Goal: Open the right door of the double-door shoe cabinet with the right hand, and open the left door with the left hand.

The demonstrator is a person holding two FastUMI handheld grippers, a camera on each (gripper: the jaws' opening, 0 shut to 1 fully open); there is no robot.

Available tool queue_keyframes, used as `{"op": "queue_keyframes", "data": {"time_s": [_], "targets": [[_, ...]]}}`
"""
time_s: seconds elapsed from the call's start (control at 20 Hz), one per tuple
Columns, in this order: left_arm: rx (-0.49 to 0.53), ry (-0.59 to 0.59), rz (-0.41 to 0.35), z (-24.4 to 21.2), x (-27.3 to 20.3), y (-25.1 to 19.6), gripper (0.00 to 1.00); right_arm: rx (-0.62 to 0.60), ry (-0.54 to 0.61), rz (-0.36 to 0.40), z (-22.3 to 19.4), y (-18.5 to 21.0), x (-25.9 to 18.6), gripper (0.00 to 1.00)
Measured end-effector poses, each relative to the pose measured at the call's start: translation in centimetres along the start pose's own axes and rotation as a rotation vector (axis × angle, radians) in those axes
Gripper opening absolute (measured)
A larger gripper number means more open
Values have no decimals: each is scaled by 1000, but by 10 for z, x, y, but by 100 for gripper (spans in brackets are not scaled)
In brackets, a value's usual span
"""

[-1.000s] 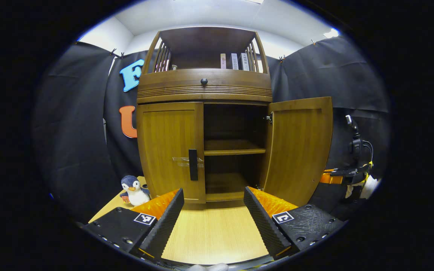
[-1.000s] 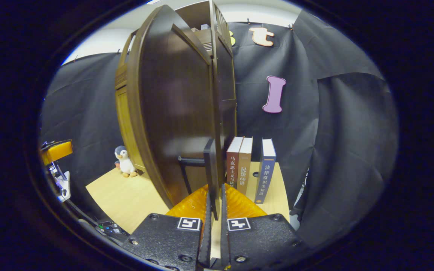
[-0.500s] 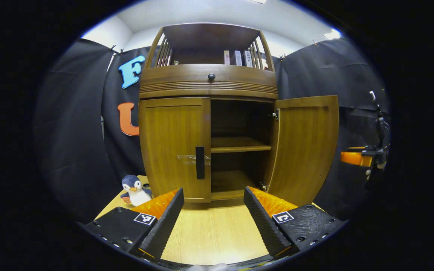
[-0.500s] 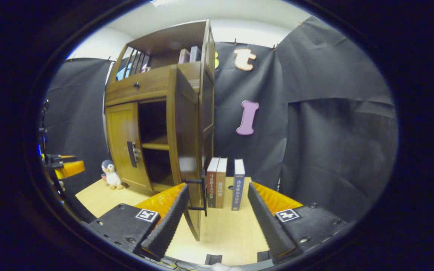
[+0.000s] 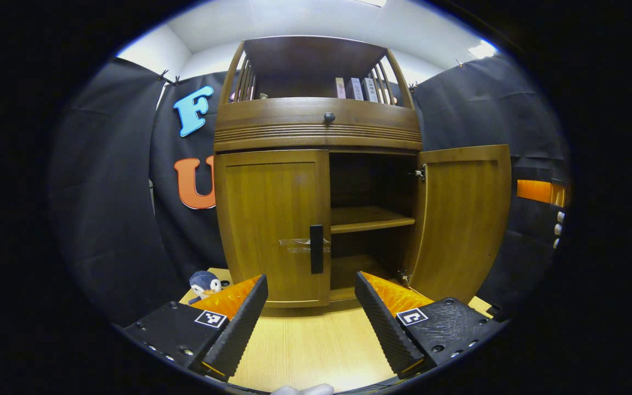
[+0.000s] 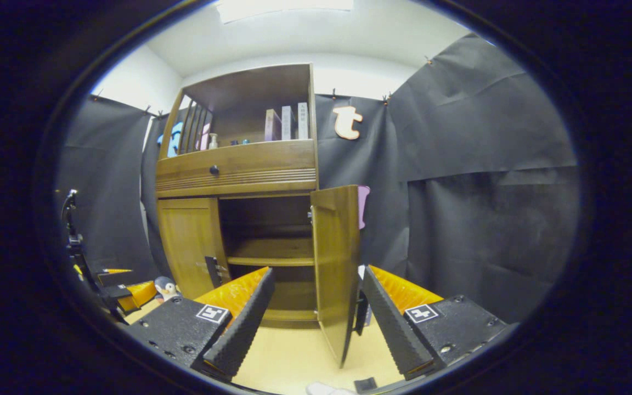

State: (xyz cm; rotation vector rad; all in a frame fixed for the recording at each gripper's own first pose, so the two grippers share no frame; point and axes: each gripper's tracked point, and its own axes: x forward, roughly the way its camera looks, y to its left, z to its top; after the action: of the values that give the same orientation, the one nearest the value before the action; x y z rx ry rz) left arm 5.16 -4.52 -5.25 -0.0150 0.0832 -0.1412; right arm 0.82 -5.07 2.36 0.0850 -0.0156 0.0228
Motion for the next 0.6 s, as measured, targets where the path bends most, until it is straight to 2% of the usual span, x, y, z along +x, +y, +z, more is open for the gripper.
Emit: {"op": "queue_keyframes", "data": {"time_s": [0.15,0.35,0.4,0.45,0.6], "targets": [[3,-11,20,5,9,12,96,-42,19,-24,-26,22,8,100],[-5,-22,30,0,33,12,96,-34,154,52,-86,70,14,100],[-9,-24,28,-1,41,10,100,-21,180,74,-92,78,15,100],[-13,-29,24,-2,50,7,97,-10,197,82,-94,80,15,100],[-26,-39,12,-6,82,0,97,-13,217,76,-94,78,19,100]]}}
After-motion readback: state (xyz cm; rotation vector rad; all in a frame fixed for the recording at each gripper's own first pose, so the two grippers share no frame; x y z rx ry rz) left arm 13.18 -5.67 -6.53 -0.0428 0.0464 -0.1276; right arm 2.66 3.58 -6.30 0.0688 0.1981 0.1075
